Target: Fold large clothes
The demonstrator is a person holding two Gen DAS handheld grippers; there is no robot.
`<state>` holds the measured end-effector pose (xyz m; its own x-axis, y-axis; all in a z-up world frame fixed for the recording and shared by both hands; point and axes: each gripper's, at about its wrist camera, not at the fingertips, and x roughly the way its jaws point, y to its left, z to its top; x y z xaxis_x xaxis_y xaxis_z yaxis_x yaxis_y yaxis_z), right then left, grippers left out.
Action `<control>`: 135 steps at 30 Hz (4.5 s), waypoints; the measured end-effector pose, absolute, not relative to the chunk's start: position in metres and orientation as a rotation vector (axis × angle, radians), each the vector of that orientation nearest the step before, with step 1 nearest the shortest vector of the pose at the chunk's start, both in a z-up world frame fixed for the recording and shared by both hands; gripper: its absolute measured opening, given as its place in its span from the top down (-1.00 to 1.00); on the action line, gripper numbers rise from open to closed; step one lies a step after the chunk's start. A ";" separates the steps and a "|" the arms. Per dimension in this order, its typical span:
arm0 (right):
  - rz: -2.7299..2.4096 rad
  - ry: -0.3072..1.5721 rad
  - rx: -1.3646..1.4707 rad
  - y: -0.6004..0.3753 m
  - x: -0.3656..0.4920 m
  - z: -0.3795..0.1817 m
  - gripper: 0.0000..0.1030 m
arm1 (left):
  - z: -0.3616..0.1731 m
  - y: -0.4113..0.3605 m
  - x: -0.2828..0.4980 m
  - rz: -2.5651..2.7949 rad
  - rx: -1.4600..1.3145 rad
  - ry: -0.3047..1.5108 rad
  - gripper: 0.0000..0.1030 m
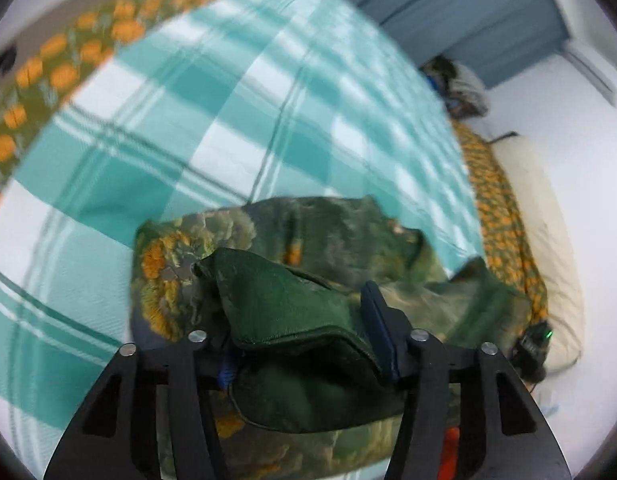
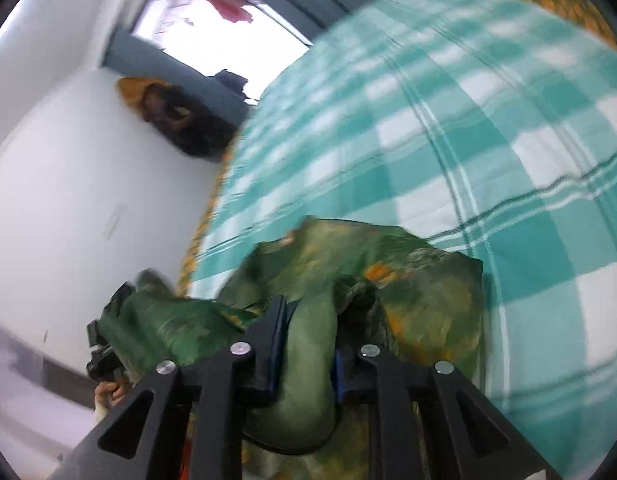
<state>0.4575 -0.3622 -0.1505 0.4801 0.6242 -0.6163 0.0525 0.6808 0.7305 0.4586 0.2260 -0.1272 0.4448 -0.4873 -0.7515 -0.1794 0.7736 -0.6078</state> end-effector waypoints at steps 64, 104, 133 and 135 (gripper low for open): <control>0.106 0.825 0.334 -0.326 0.420 -0.223 0.69 | -0.219 0.195 0.435 0.031 -0.303 0.868 0.47; 0.060 0.718 0.332 -0.340 0.355 -0.122 -0.59 | -0.104 0.060 0.405 -0.220 -0.147 0.837 -0.89; 0.189 0.764 0.288 -0.312 0.317 -0.171 -0.60 | -0.188 -0.034 0.392 -0.257 0.134 0.947 -0.99; 0.171 0.764 0.295 -0.315 0.315 -0.166 -0.60 | -0.192 -0.029 0.396 -0.265 0.103 0.944 -0.99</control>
